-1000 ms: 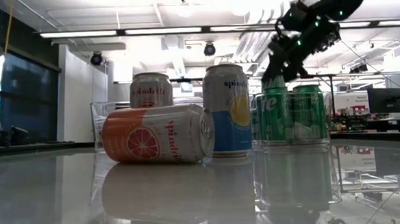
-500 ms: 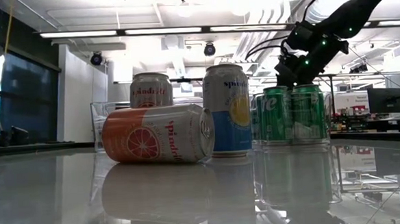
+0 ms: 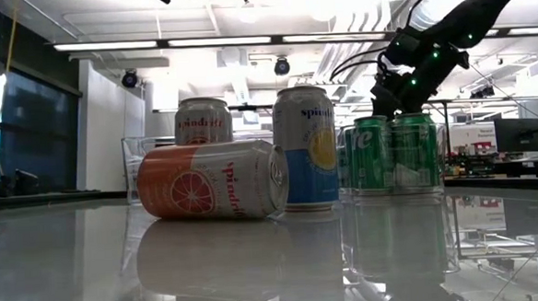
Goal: Sort soda cans
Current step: Put green soda can into the right transparent bin, then put the orange-white soda can into the center transparent bin
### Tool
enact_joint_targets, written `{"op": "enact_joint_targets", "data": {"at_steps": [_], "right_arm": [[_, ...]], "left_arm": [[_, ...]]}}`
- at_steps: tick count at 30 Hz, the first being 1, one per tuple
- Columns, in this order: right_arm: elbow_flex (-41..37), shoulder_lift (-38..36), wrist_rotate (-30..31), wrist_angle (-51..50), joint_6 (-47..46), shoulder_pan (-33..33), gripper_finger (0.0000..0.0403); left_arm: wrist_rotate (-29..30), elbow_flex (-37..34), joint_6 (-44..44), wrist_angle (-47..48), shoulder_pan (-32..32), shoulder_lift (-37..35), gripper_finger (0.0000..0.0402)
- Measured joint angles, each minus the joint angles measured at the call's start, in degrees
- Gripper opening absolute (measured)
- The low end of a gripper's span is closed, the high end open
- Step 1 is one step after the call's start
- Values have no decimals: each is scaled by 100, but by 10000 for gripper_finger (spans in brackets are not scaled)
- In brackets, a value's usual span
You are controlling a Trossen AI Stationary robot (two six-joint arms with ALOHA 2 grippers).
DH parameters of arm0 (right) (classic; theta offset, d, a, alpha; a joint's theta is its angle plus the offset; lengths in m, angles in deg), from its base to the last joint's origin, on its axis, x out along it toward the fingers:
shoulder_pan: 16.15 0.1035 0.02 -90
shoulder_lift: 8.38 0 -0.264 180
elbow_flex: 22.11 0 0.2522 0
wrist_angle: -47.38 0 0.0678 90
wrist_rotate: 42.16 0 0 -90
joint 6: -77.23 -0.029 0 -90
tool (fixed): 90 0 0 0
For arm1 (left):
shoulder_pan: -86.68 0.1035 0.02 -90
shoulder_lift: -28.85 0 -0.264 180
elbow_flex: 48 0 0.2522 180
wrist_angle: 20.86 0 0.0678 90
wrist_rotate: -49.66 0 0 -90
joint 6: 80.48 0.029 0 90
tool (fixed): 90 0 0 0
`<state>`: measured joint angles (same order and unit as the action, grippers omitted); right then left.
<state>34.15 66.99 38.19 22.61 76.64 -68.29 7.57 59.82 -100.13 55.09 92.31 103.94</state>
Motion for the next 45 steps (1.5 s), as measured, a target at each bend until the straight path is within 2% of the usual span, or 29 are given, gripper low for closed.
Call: {"op": "enact_joint_targets", "data": {"at_steps": [12, 16, 20, 26, 32, 35, 40, 45], "right_arm": [[2022, -147, 419, -2114, -94, 142, 357], [2518, -288, 638, -2610, -301, 498, 358], [2595, -628, 670, -2681, -853, 1092, 358], [2595, -991, 956, -2741, -1652, 2414, 358], [2525, -1022, 1875, -2673, -2111, 4098, 358], [2120, -1035, 2360, -2347, -2544, 4955, 358], [1282, -1117, 2755, -1736, -3773, 6455, 358], [840, -1129, 3765, -1418, -4455, 7849, 358]], "left_arm": [[-592, 0, 658, 1, -1, 0, 335], [-917, 0, 1014, 1, -2, 0, 335], [-1282, -2, 1343, -46, -2, 0, 335], [-2039, -7, 1683, -303, -2, 0, 335], [-2428, -244, 1518, -383, -269, 18, 335], [-2440, -332, 1163, -156, -692, 191, 332], [-2725, -318, 445, -7, -1647, 750, 318], [-2994, -317, -279, -19, -2549, 1370, 312]]}}
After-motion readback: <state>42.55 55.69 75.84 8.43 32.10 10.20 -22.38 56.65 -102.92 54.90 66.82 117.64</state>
